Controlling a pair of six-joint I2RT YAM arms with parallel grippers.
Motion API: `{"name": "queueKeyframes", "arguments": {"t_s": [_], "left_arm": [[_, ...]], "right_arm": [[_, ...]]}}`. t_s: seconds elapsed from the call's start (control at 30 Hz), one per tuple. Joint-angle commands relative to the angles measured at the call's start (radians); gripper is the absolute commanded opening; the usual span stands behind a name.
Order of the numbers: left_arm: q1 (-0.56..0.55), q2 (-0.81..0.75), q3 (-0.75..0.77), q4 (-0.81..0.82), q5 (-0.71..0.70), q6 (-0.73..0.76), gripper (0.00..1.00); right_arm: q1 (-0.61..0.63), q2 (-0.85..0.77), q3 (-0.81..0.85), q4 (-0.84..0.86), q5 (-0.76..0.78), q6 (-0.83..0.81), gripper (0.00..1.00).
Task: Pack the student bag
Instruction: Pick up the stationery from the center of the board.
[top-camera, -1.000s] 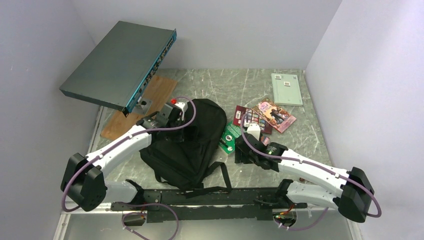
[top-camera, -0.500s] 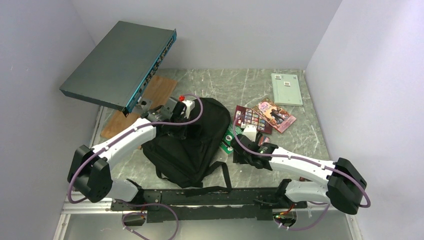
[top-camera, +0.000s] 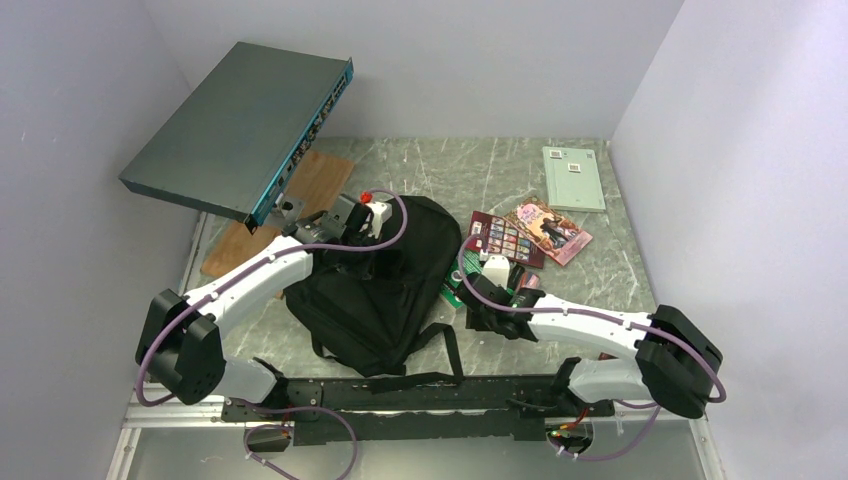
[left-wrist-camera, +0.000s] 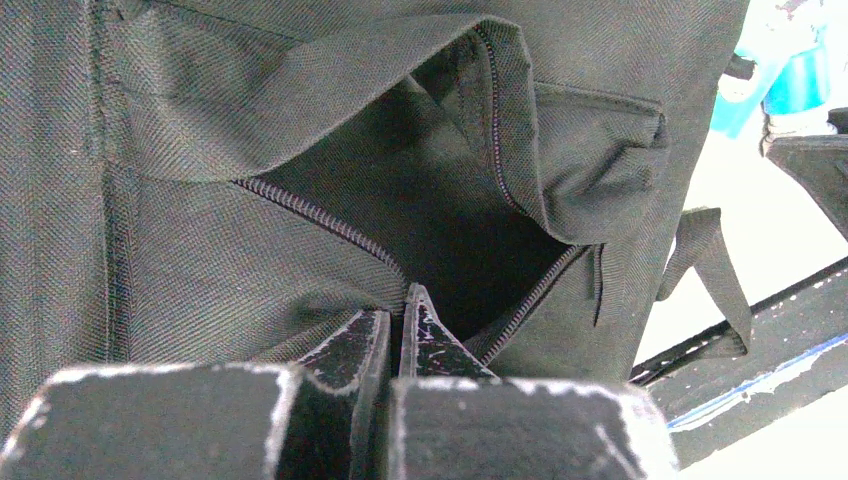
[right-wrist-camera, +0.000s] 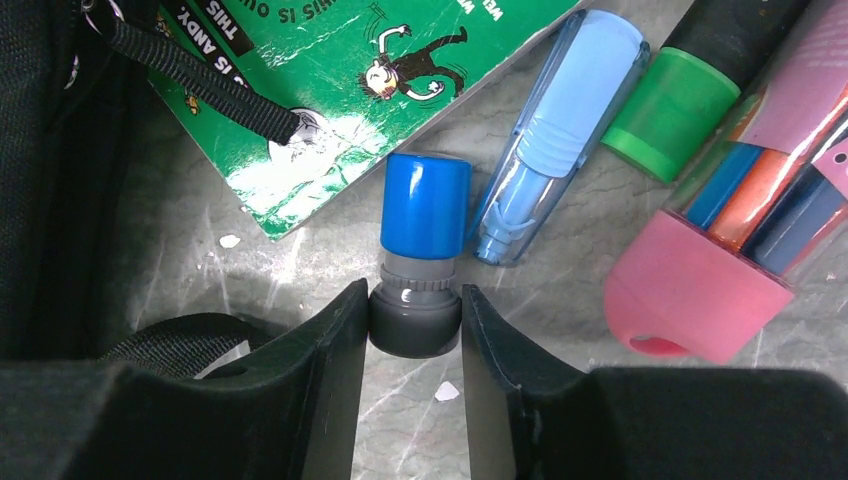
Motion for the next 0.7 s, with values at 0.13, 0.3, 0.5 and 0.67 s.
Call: {"name": "queueKeyframes", "arguments": {"t_s": [0.13, 0.3, 0.5, 0.67], "left_arm": [[-0.007, -0.012, 0.011, 0.022, 0.042, 0.018, 0.00], [-0.006, -0.020, 0.007, 0.031, 0.043, 0.015, 0.00], [-0.005, -0.026, 0.002, 0.042, 0.049, 0.016, 0.00], [-0.005, -0.035, -0.006, 0.058, 0.062, 0.017, 0.00]], "right_arm": [[0.027, 0.004, 0.009, -0.004, 0.077, 0.006, 0.18], [0.034, -0.111, 0.014, -0.033, 0.123, -0.035, 0.00], [0.035, -0.272, 0.011, 0.020, 0.125, -0.131, 0.00], [0.007, -0.308, -0.001, 0.241, 0.008, -0.313, 0.00]]}}
